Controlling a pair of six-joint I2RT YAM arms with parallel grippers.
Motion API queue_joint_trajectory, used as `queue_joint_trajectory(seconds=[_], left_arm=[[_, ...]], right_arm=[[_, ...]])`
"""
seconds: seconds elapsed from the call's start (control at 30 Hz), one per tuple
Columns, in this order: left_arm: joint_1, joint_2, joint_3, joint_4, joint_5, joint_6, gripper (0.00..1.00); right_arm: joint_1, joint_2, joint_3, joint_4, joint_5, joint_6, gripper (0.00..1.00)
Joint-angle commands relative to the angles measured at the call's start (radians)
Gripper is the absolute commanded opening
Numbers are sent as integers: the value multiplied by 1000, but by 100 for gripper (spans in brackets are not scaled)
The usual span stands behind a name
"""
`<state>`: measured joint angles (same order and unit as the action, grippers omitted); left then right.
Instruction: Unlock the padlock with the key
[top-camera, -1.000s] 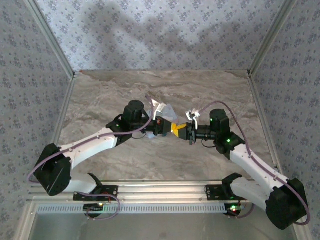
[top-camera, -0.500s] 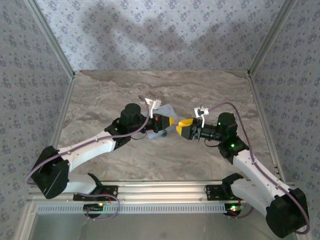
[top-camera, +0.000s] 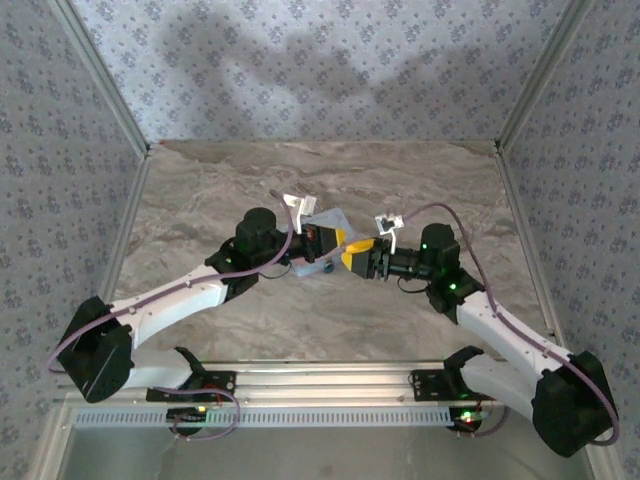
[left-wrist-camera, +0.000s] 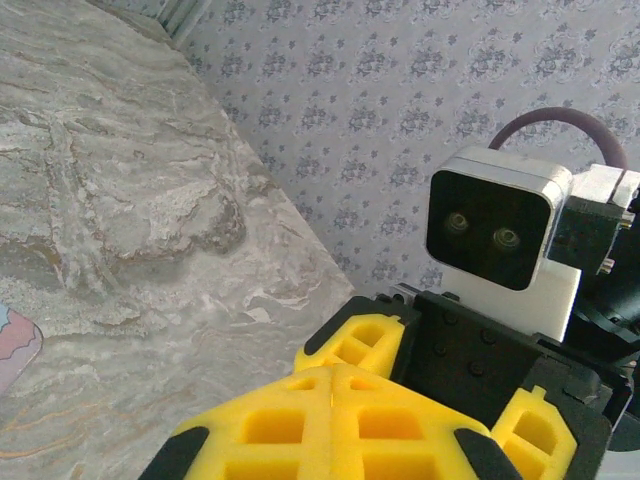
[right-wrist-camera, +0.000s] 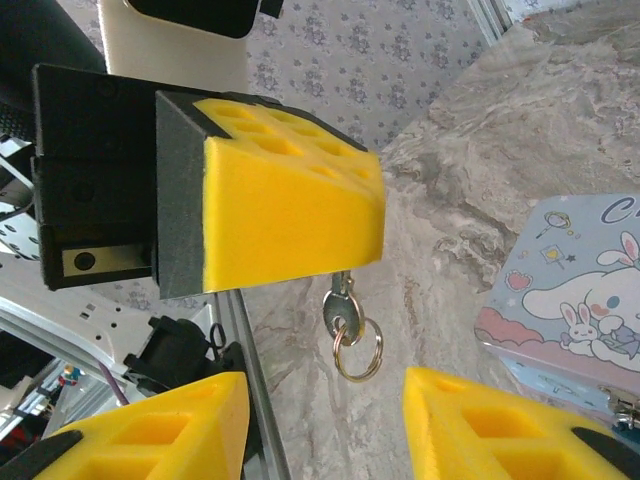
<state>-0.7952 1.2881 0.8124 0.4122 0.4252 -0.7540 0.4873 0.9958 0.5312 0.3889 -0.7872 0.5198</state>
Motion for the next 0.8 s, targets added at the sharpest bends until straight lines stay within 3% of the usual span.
queue_joint_trajectory(seconds=[0.0, 0.5, 0.77], left_arm=[[-10, -24, -3, 38, -3, -11, 0], [-12, -19, 1, 37, -2, -10, 0], [-12, -24, 1, 36, -14, -12, 0]], right_arm=[[12, 17, 46, 46, 19, 13, 45], [14, 60, 59, 65, 36, 32, 22], [-1, 39, 48, 21, 34, 19, 15]])
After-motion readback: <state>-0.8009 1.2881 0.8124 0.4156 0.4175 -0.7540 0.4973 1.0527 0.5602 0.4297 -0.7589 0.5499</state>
